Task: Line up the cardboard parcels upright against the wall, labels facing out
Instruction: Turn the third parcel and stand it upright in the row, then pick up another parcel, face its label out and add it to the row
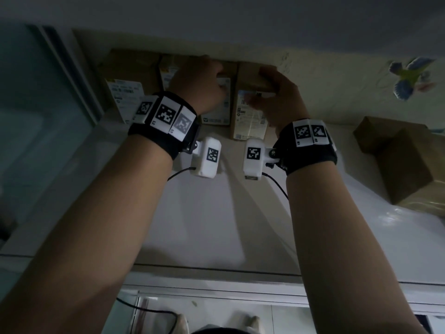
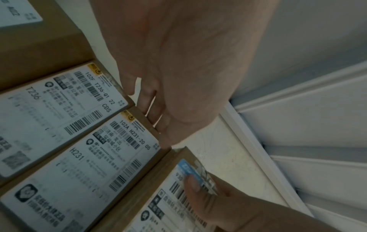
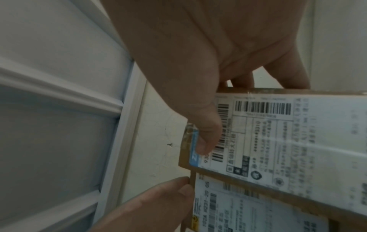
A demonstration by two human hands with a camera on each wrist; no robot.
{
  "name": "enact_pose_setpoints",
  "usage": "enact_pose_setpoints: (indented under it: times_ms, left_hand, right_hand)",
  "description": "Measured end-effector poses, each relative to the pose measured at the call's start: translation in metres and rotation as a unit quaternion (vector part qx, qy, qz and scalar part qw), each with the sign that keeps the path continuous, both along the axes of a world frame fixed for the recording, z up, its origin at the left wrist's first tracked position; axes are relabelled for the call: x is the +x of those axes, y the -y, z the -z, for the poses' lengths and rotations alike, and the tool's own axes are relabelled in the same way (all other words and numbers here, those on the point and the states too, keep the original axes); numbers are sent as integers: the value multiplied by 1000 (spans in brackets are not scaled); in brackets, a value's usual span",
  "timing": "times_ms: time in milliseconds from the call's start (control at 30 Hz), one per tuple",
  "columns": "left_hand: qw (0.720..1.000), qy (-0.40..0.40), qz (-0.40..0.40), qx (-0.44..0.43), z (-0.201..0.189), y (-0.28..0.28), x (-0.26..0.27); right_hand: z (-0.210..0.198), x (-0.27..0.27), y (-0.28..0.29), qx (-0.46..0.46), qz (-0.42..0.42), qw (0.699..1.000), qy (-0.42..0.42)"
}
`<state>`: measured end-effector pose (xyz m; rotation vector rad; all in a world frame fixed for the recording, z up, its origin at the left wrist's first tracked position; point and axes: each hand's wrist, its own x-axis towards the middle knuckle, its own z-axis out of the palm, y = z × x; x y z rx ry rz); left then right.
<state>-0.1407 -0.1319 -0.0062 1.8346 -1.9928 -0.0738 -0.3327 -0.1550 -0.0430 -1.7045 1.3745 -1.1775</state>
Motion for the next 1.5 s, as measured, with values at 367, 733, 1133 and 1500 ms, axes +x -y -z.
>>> enact_pose_setpoints:
  times_ms: [367,733,1133,1500]
  left_hand:
    - [992,-105,-7,71,3,-12,-10]
    - [998,0,-62,13,9,12,-26]
    - [997,49,-60,-14,5,4,-24]
    - [993,-118,6,22,-7,-8,-4]
  right_hand:
    - [2,-4,0,23,22,999,-16]
    - [36,-13,3,206,45,965,-157]
    - [40,-31,-26,282,54,958,22]
    - [46,-25,-107,300,46,914,270]
